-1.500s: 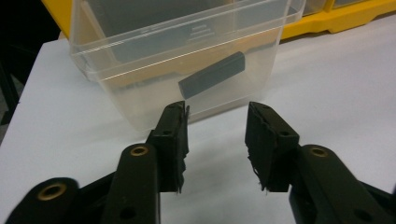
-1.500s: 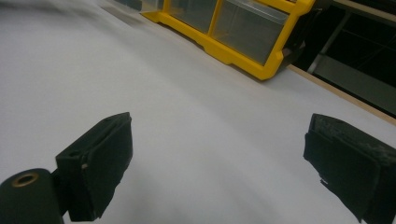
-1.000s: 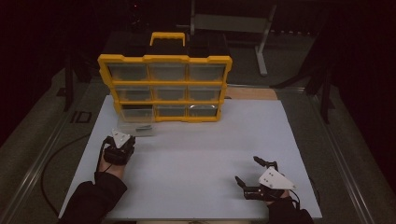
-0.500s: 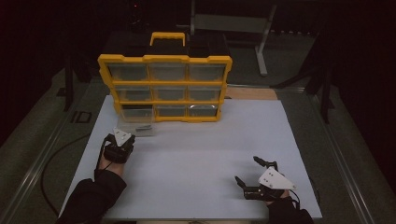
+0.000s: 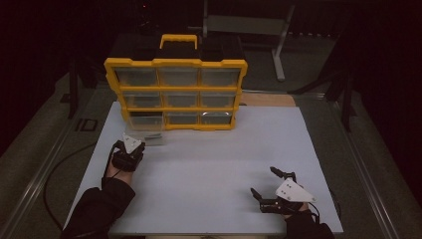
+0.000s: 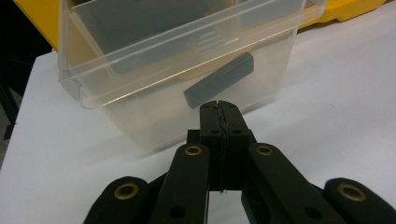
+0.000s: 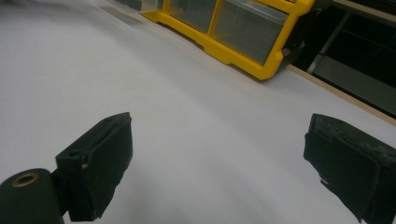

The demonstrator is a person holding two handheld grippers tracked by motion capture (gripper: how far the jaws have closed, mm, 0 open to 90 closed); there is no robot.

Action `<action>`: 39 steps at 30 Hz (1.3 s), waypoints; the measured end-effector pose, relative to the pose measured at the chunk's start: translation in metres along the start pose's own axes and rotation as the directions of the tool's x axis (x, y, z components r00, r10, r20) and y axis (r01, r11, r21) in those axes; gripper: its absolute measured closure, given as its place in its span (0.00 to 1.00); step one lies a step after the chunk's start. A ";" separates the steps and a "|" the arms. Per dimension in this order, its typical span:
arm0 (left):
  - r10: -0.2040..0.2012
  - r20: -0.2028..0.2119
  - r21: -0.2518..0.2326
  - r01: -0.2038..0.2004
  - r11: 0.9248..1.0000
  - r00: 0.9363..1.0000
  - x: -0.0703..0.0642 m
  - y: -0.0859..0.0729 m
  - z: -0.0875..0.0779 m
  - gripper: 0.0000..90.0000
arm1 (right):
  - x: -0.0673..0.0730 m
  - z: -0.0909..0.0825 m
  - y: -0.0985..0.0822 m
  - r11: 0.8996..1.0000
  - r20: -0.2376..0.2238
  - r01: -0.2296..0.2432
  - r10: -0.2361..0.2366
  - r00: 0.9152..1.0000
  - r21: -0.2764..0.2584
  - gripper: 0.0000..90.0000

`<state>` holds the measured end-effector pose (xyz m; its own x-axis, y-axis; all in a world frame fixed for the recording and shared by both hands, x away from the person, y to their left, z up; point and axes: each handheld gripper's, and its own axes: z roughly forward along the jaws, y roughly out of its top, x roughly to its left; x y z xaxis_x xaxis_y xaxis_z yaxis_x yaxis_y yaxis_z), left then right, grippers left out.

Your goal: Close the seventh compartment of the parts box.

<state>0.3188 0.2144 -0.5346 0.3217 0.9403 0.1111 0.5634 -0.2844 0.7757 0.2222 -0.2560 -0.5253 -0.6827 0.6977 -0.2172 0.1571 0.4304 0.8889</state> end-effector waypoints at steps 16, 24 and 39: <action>0.011 0.004 0.013 -0.011 1.000 1.000 0.000 0.003 0.007 1.00 | -0.001 0.000 -0.001 1.000 0.000 0.005 -0.005 1.000 0.000 0.09; 0.015 0.004 0.017 -0.015 1.000 1.000 0.002 0.005 0.009 1.00 | -0.001 0.000 0.000 1.000 0.002 0.000 0.000 1.000 0.000 0.09; 0.018 -0.006 0.019 -0.018 1.000 1.000 0.005 0.011 0.012 1.00 | -0.001 0.000 -0.001 1.000 0.006 0.002 -0.002 1.000 0.001 0.09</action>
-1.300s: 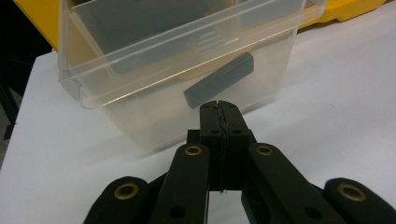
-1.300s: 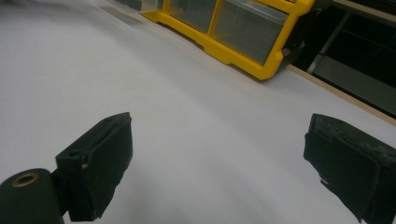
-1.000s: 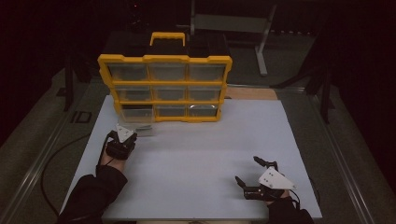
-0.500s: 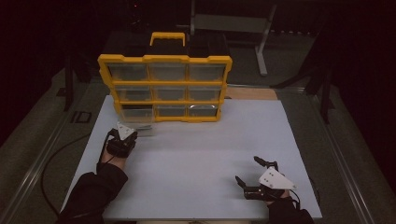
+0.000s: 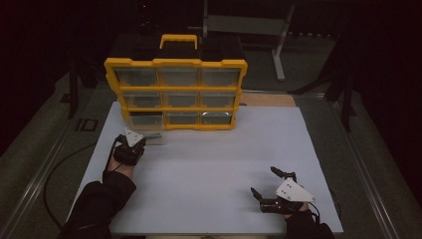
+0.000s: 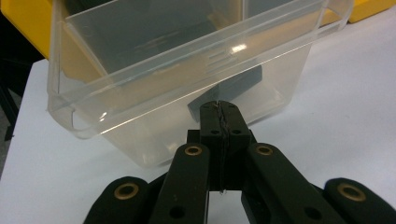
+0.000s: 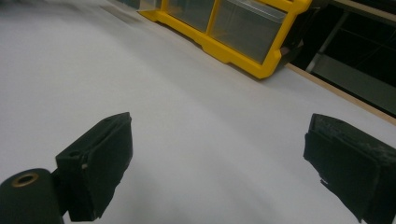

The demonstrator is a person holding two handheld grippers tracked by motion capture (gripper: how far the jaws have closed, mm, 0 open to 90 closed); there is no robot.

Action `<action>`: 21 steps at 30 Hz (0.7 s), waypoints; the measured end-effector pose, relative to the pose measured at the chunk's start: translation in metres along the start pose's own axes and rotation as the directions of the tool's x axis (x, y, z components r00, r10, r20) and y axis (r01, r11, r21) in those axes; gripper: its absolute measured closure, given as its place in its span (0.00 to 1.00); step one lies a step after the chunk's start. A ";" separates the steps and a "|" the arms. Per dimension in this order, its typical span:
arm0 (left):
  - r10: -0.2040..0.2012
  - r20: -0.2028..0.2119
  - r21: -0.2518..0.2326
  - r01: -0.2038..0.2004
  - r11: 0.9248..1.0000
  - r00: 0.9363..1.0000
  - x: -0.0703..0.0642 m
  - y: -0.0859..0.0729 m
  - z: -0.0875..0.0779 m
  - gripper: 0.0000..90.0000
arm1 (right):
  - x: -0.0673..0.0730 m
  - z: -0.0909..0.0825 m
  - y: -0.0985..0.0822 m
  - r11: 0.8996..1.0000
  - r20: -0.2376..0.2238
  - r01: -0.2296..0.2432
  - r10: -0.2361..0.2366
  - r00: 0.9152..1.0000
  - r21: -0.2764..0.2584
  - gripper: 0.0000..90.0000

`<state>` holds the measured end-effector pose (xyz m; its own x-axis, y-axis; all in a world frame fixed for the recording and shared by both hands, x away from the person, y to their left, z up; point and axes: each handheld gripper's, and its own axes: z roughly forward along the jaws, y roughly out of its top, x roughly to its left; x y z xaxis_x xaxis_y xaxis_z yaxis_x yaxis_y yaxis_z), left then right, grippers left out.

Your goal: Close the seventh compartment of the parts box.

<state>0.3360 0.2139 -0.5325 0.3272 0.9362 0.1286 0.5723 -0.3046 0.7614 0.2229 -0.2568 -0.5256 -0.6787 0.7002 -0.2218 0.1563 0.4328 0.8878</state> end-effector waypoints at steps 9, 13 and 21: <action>0.001 -0.005 0.000 -0.001 1.000 1.000 0.001 0.003 0.003 1.00 | 0.000 0.000 0.000 1.000 0.001 -0.002 0.002 1.000 -0.001 0.09; -0.001 -0.007 0.001 0.001 1.000 1.000 0.002 0.005 0.004 1.00 | 0.000 0.000 0.000 1.000 0.001 -0.001 0.001 1.000 0.000 0.09; -0.002 -0.009 0.002 0.002 1.000 1.000 0.004 0.007 0.006 1.00 | 0.000 0.000 0.000 1.000 0.001 -0.004 0.004 1.000 0.000 0.09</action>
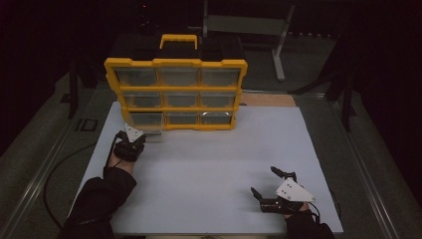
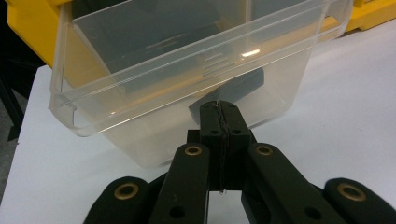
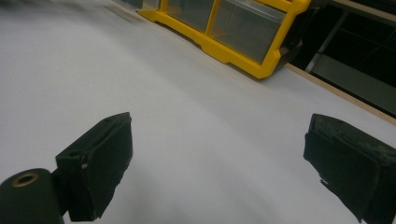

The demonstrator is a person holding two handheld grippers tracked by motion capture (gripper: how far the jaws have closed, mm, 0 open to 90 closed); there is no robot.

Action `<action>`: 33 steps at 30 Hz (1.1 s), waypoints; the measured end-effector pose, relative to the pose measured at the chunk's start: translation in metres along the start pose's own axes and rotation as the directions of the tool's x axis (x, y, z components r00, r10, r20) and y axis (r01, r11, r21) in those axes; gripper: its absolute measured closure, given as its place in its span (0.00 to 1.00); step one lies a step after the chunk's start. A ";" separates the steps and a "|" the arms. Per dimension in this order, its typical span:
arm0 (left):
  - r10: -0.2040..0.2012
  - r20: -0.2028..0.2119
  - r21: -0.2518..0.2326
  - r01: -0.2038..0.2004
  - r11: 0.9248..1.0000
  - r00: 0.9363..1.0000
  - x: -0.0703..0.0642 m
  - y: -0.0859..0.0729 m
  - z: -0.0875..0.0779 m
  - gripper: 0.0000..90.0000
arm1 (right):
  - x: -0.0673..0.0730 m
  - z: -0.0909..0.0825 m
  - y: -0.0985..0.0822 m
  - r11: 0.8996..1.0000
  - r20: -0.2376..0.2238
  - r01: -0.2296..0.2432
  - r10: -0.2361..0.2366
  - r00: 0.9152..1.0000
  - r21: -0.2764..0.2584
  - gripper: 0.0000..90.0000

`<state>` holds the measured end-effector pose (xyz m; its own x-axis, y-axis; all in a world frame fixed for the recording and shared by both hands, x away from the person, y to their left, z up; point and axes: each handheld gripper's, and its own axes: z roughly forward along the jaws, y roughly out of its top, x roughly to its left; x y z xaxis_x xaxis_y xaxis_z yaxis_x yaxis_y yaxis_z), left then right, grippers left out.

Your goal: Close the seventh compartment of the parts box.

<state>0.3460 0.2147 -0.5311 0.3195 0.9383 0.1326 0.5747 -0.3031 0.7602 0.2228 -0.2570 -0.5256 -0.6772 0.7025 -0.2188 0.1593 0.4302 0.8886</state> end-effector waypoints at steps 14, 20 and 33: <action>0.002 -0.001 -0.001 -0.002 1.000 1.000 0.004 0.004 0.009 1.00 | 0.000 0.000 0.000 1.000 0.003 0.000 0.000 1.000 0.000 0.09; 0.003 -0.005 -0.005 -0.003 1.000 1.000 0.004 0.004 0.012 1.00 | 0.000 0.000 0.000 1.000 0.004 0.000 0.000 1.000 -0.001 0.09; 0.006 -0.001 -0.003 -0.006 1.000 1.000 0.007 0.007 0.020 1.00 | 0.000 0.000 0.000 1.000 0.005 0.001 -0.001 1.000 0.003 0.09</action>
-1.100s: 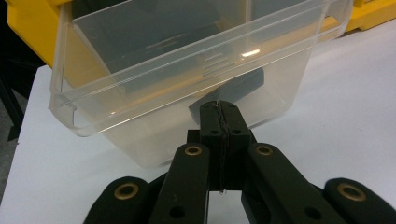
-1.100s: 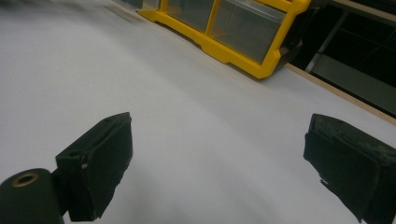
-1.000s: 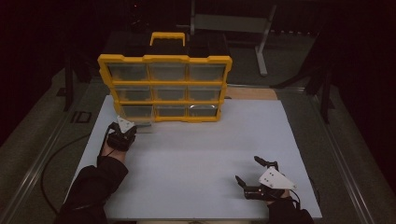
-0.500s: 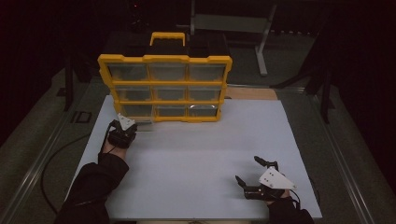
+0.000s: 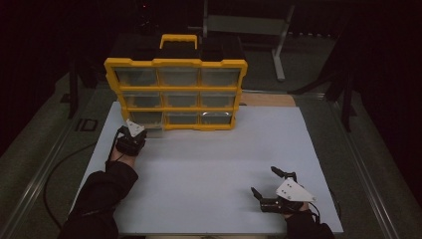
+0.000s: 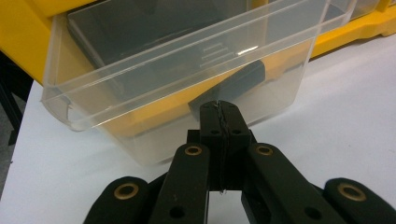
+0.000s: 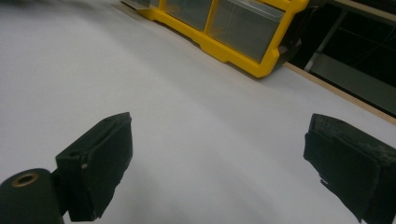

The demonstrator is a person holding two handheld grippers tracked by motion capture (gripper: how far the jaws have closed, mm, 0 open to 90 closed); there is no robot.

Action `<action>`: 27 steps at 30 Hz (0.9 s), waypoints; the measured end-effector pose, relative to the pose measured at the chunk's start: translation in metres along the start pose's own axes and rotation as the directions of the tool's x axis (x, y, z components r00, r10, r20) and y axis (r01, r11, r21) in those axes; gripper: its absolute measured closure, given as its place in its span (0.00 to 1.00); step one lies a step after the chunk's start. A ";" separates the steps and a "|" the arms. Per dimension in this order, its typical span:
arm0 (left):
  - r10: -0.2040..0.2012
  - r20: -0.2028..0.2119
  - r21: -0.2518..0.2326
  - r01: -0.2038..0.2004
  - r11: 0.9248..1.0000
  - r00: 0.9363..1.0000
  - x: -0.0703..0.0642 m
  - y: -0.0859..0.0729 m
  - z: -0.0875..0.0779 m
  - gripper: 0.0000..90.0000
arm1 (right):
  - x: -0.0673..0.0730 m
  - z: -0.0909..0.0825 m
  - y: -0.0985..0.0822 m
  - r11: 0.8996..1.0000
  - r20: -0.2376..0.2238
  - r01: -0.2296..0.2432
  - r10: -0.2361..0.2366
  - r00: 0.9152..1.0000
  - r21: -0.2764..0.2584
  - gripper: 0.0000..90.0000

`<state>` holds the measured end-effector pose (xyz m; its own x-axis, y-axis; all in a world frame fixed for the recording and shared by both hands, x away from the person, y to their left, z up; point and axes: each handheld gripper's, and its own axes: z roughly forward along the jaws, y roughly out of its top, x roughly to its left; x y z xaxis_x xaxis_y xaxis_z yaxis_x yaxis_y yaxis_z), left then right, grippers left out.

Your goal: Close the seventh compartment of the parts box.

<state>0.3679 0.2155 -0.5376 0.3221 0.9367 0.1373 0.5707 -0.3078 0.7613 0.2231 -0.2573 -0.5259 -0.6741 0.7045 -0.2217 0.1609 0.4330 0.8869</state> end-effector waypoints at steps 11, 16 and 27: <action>0.009 -0.002 -0.015 -0.009 1.000 1.000 0.003 0.006 0.005 1.00 | 0.000 0.000 0.000 1.000 0.000 -0.001 0.001 1.000 0.000 0.09; 0.007 -0.001 -0.018 -0.007 1.000 1.000 0.005 0.006 0.008 1.00 | 0.000 0.000 0.000 1.000 0.002 -0.003 0.003 1.000 -0.001 0.09; 0.002 -0.010 -0.015 -0.002 1.000 1.000 0.007 0.010 0.014 0.99 | 0.000 0.000 0.000 1.000 0.002 -0.003 0.003 1.000 -0.002 0.09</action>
<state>0.3864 0.2168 -0.5382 0.3152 0.9379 0.1449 0.5590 -0.3069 0.7703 0.2232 -0.2578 -0.5259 -0.6720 0.7071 -0.2201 0.1617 0.4300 0.8882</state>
